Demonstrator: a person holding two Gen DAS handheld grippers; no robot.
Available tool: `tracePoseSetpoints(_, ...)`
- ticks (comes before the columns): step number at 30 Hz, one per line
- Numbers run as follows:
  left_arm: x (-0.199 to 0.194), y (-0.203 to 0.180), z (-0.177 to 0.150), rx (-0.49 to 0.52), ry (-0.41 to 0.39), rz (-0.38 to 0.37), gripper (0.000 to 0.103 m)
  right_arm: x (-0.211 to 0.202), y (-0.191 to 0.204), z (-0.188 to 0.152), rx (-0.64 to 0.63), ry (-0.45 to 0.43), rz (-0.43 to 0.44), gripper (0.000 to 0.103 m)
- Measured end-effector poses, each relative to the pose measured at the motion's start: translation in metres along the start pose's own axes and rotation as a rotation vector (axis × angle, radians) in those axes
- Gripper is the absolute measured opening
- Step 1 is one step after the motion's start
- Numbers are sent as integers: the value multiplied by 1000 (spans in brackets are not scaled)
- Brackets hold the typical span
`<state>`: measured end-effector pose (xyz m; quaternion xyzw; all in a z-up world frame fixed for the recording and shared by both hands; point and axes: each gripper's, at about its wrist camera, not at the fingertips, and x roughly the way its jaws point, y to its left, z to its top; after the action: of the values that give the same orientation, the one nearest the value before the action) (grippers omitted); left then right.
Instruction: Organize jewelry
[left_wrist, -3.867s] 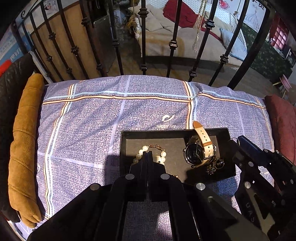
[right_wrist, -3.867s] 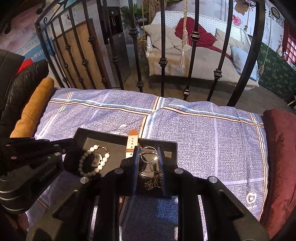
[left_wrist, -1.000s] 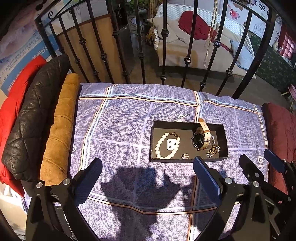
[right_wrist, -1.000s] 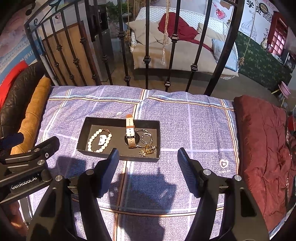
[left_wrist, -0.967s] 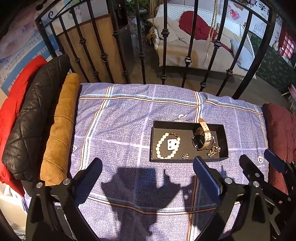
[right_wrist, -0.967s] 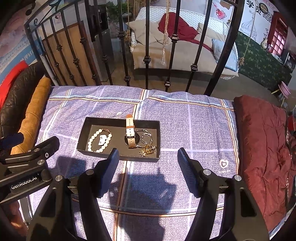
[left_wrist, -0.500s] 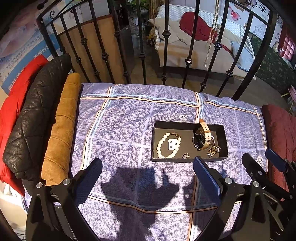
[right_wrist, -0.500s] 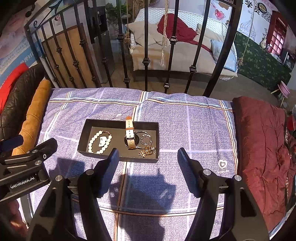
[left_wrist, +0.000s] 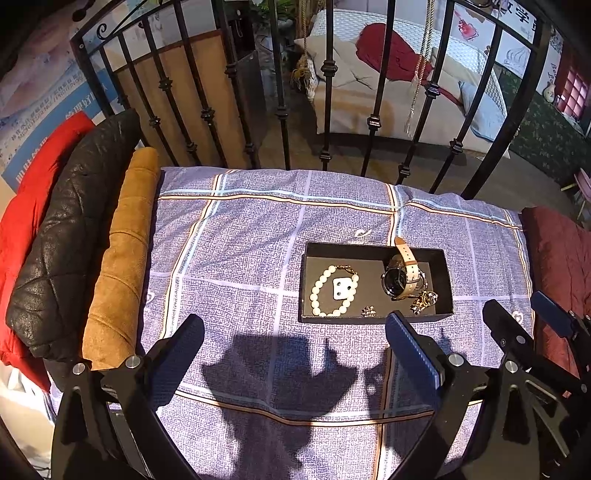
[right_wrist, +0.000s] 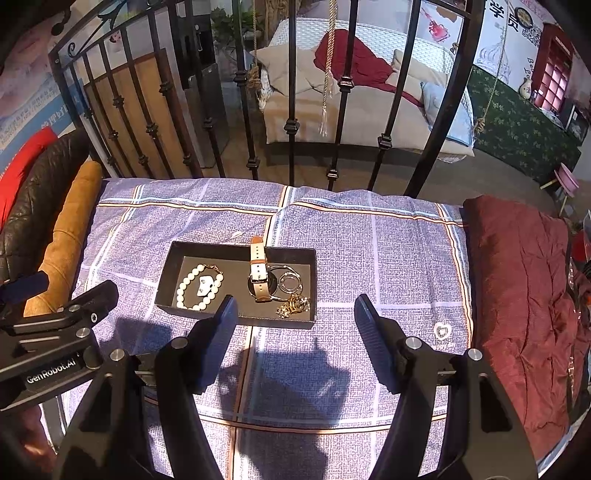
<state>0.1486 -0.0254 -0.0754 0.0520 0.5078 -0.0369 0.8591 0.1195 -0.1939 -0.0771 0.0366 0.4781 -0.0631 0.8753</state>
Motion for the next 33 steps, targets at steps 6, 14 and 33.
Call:
tracePoseSetpoints(6, 2, 0, 1, 1, 4, -2, 96, 0, 0, 1, -1, 0, 0, 66)
tracePoseSetpoints(14, 4, 1, 1, -3, 7, -9, 96, 1, -1, 4, -8, 1, -7, 66)
tracePoseSetpoints(33, 4, 2, 2, -11, 4, -11, 96, 1, -1, 6, -12, -1, -8, 66)
